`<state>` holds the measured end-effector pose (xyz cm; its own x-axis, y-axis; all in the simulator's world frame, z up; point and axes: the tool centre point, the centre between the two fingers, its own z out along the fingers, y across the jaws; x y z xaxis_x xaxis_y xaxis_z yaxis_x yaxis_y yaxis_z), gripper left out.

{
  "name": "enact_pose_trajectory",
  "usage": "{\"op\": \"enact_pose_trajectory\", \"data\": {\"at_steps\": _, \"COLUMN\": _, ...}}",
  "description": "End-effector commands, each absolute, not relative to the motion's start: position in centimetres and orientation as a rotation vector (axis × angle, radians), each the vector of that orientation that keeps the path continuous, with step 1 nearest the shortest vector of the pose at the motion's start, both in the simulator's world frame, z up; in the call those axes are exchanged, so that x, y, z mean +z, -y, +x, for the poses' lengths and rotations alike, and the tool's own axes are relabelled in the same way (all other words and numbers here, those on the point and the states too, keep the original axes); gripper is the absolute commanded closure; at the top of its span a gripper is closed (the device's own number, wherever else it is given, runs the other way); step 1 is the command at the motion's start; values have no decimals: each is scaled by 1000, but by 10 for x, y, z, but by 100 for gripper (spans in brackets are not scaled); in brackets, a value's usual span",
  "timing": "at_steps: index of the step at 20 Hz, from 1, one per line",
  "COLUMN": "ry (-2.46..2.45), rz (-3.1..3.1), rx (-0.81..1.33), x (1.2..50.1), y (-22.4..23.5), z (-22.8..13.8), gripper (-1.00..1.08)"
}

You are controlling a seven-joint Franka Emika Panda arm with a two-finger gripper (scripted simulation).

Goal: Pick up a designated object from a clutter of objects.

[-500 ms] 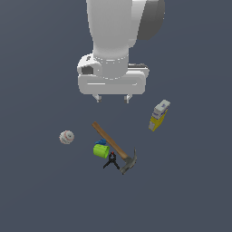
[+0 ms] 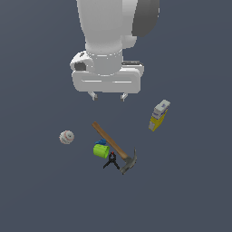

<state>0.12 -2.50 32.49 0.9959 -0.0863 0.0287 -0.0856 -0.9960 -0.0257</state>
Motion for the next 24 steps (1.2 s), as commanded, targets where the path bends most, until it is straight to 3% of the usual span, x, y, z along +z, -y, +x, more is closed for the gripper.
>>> {"op": "enact_pose_trajectory", "data": {"at_steps": 1, "ry": -158, "rz": -3108, "rx": -52, "x": 328, "y": 28, "z": 1, "gripper": -92}}
{"op": "enact_pose_trajectory", "data": {"at_steps": 13, "ry": -22, "rz": -3125, "rx": -45, "x": 294, "y": 26, "z": 9, "gripper": -92}}
{"op": "enact_pose_trajectory", "data": {"at_steps": 24, "ry": 386, "rz": -3122, "rx": -23, "x": 192, "y": 21, "z": 21, "gripper": -92}}
